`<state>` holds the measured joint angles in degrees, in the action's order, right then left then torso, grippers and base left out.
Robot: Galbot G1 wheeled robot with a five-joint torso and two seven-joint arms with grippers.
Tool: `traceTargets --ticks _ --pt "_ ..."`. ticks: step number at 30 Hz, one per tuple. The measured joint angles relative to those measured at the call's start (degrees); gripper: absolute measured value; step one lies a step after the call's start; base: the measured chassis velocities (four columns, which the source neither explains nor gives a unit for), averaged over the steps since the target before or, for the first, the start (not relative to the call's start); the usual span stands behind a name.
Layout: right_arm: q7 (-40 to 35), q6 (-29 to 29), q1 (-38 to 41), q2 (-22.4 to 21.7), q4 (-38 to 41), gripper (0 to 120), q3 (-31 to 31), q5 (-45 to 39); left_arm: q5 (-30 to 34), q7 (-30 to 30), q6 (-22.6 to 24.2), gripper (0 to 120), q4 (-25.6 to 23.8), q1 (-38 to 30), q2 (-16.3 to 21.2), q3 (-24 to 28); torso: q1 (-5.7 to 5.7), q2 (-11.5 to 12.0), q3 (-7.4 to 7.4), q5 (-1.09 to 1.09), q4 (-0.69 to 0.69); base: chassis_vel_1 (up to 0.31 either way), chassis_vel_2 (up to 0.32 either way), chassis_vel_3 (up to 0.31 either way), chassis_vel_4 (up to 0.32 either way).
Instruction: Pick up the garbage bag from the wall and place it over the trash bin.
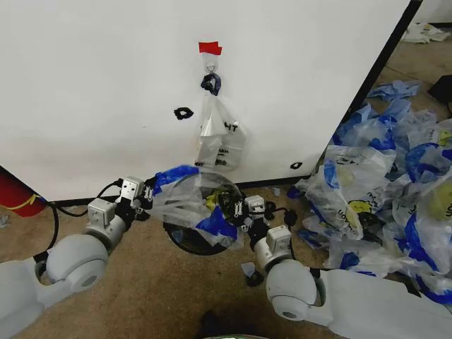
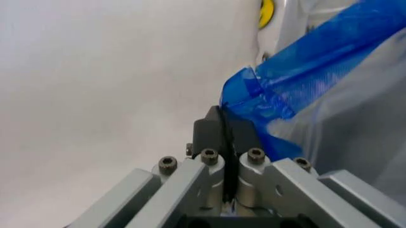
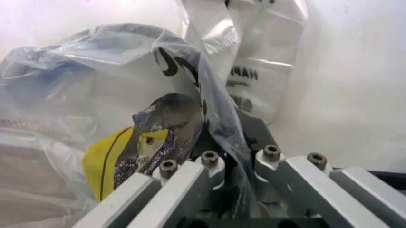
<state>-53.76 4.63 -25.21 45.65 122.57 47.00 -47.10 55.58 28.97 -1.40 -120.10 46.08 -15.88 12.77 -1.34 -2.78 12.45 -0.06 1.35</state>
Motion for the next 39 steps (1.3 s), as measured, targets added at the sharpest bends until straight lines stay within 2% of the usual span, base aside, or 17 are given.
traceTargets --ticks 10,31,39 --pt "0.2 0.6 -0.1 -0.2 1.2 0 -2.0 -0.7 -0.5 -0.4 -0.9 0 1.4 1.5 -1.7 1.0 0.00 0.0 0.00 0.01 0.00 0.000 0.000 0.000 0.000" --pt "0.4 1.2 -3.8 0.0 0.8 0 -8.1 -1.4 -2.4 -0.2 -2.3 0 5.1 2.7 -9.4 4.5 0.00 0.0 0.00 0.00 0.00 0.000 0.000 0.000 0.000" --pt "0.6 1.6 -4.0 -0.2 0.0 0 -8.3 -1.1 -2.3 -0.1 -2.4 0 5.1 1.7 -8.7 4.3 0.00 0.0 0.00 0.00 0.00 0.000 0.000 0.000 0.000"
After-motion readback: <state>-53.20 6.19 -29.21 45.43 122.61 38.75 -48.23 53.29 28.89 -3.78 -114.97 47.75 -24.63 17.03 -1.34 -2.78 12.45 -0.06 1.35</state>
